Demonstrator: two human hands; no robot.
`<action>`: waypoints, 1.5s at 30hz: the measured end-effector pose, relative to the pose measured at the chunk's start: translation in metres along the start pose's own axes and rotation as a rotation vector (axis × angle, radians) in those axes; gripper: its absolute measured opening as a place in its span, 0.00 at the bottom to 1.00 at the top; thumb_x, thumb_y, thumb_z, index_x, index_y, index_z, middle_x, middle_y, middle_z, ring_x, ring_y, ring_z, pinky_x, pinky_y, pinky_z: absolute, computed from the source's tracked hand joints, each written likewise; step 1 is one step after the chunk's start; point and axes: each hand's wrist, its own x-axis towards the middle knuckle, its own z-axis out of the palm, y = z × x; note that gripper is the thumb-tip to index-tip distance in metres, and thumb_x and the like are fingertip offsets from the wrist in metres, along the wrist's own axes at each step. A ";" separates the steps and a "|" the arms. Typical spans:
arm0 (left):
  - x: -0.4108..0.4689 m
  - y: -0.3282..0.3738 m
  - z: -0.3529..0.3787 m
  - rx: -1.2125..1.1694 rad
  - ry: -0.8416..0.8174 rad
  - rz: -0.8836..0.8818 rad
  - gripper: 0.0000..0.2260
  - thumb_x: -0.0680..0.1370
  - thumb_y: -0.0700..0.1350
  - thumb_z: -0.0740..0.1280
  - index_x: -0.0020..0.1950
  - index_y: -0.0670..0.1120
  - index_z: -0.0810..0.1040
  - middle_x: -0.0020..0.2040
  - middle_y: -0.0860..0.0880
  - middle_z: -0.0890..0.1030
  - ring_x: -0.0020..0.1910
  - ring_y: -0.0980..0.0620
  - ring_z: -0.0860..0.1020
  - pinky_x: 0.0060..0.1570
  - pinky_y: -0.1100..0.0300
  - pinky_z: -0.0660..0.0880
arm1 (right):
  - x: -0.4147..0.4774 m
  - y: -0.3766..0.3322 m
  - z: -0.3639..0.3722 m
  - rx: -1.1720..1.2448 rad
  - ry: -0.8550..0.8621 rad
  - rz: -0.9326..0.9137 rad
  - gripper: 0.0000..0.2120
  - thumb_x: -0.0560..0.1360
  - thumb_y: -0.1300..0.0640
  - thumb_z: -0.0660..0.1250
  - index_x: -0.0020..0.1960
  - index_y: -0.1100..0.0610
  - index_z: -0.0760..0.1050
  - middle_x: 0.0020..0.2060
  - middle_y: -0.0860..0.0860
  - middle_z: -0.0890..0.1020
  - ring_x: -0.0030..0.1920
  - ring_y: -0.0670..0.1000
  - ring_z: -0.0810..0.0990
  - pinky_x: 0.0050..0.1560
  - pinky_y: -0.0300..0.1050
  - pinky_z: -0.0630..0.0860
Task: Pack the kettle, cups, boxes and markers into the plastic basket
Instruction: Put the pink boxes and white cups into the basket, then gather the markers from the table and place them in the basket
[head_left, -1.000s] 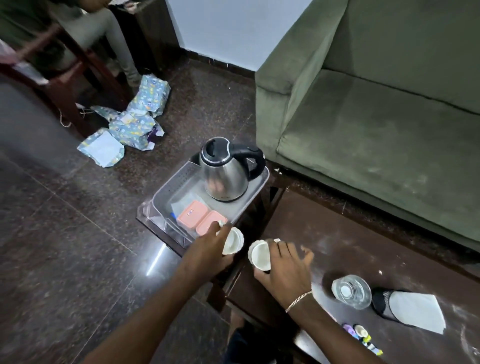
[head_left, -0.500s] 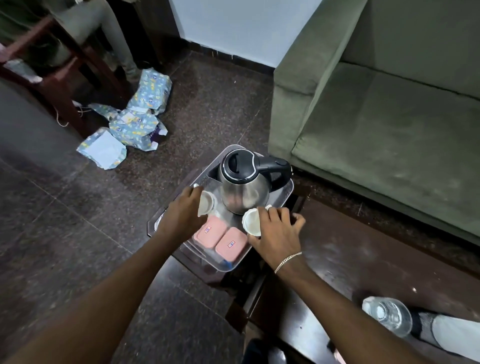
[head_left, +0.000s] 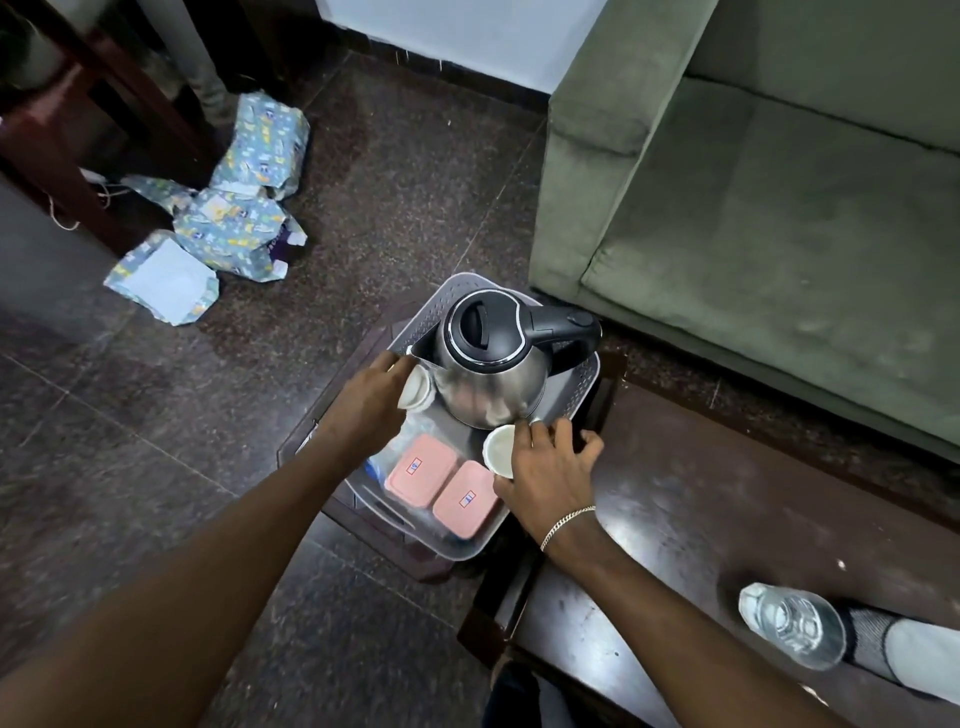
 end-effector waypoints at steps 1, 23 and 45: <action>0.003 -0.001 0.000 0.008 -0.010 0.017 0.27 0.69 0.31 0.72 0.67 0.40 0.75 0.62 0.40 0.78 0.56 0.34 0.80 0.51 0.43 0.78 | 0.000 -0.001 0.001 0.002 -0.011 0.007 0.33 0.62 0.42 0.72 0.61 0.59 0.77 0.48 0.53 0.82 0.53 0.58 0.73 0.55 0.60 0.63; -0.001 0.002 0.005 0.078 0.016 -0.006 0.34 0.69 0.35 0.78 0.73 0.43 0.68 0.71 0.41 0.71 0.59 0.33 0.79 0.49 0.43 0.81 | -0.013 0.011 -0.007 0.115 0.013 -0.003 0.37 0.69 0.37 0.70 0.71 0.56 0.70 0.58 0.52 0.77 0.58 0.57 0.71 0.57 0.61 0.64; -0.134 0.257 0.155 0.138 -0.190 0.340 0.24 0.78 0.55 0.66 0.70 0.45 0.69 0.66 0.42 0.71 0.60 0.38 0.78 0.56 0.44 0.80 | -0.246 0.258 0.026 0.213 -0.120 0.133 0.15 0.76 0.53 0.69 0.61 0.57 0.79 0.55 0.58 0.79 0.53 0.62 0.79 0.51 0.57 0.78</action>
